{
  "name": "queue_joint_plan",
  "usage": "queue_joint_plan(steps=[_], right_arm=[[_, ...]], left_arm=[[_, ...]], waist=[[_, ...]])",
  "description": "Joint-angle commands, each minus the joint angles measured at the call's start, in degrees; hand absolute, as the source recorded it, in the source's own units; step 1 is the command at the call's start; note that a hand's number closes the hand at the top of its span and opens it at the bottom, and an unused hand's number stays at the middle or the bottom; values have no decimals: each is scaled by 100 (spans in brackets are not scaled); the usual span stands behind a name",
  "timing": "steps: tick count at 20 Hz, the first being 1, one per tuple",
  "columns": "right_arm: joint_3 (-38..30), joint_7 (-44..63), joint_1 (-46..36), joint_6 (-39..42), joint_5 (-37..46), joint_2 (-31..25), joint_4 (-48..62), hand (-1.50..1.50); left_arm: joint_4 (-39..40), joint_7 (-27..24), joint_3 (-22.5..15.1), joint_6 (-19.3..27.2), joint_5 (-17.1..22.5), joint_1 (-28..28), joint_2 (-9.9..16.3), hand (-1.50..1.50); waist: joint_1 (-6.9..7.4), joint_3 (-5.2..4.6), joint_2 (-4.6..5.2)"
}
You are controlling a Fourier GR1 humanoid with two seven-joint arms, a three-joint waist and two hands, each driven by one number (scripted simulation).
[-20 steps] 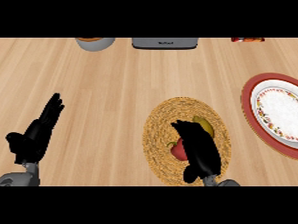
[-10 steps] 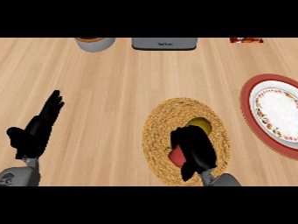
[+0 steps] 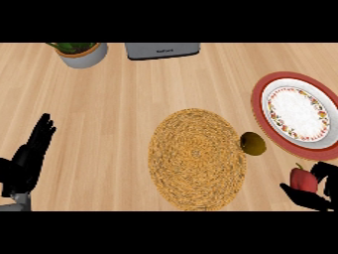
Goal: Pick the bell pepper from the placemat and place it in the plate
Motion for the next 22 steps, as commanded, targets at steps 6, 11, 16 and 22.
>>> queue_joint_plan(steps=[6, 11, 16, 22], right_arm=[[-2785, -1872, 2046, -74, -2425, -1254, -457, 150], [-3839, -2427, 2666, 173, -3154, -1216, -1041, 150], [-4435, -2705, 2776, -96, -3430, -680, -1753, 150], [-4340, -1471, 2018, 533, -3187, -935, -2651, 150]], left_arm=[[-210, 13, -52, -130, 23, 27, 23, 0], [-183, 168, -209, -142, -45, -230, -114, 0], [-317, -39, -267, -126, -145, -14, -186, 0], [-376, 209, -279, -254, -158, -176, -167, 0]], waist=[[355, 1, 69], [532, -2, 104], [596, -1, 104], [698, -1, 127]])
